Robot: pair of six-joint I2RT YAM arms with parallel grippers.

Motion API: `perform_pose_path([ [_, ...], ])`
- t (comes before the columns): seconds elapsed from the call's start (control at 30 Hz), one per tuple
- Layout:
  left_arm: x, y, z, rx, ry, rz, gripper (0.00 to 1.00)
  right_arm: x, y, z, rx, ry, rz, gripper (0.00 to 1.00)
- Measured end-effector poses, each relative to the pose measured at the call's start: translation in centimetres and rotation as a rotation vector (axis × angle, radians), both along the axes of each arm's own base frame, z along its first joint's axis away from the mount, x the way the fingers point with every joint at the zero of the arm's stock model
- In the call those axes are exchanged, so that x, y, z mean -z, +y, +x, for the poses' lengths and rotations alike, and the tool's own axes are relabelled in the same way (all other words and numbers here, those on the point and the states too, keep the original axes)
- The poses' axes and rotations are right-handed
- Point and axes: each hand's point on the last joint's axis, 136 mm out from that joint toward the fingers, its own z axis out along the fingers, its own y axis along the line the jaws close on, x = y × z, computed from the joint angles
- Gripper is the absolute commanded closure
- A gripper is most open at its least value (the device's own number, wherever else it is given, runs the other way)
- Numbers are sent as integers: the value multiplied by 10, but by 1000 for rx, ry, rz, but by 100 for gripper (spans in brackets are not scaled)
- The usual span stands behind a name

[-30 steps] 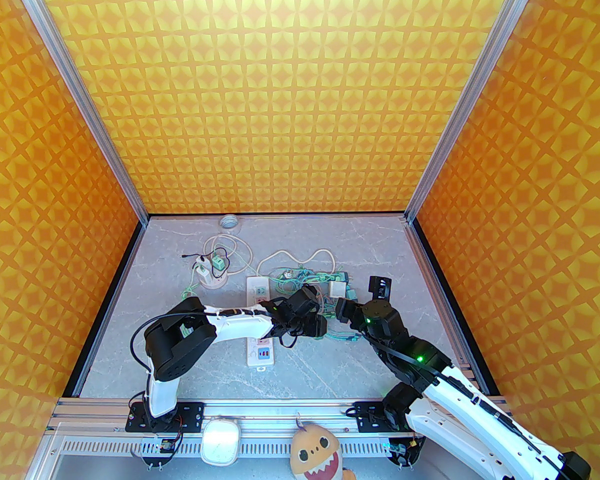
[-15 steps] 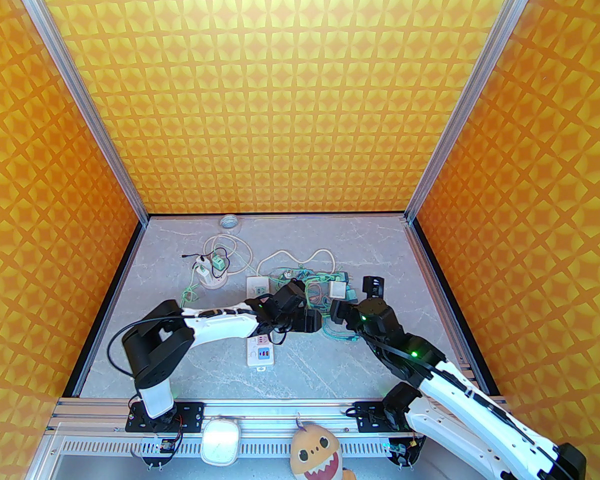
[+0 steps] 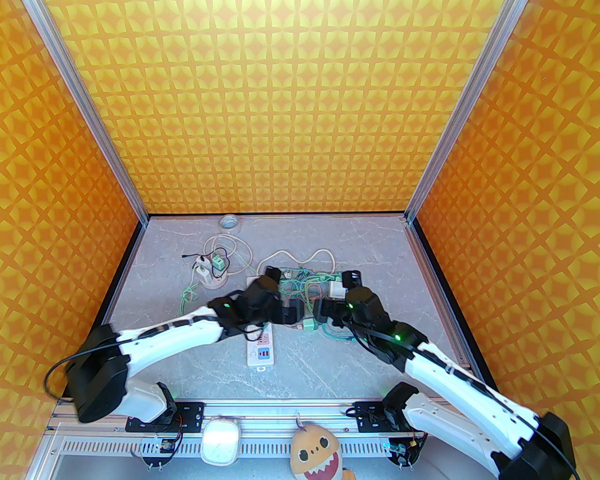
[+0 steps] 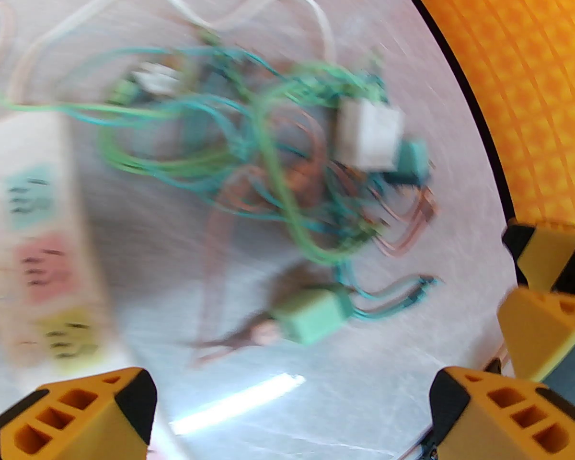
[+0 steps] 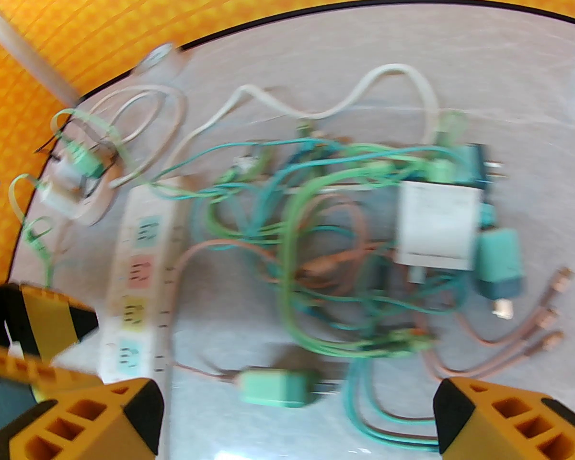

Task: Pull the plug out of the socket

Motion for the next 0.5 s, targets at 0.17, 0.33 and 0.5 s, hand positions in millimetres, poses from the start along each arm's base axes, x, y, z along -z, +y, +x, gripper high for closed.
perform_pose_path([
  [0.17,-9,61,17,-123,-39,63,1,-4,33,11,-84,17,31,2],
  [0.33,-21,137,40,-290,-84,131,1,-3,72,26,-171,20,45,2],
  [0.5,-24,196,56,-423,-103,193,1,6,102,37,-237,25,43,2],
])
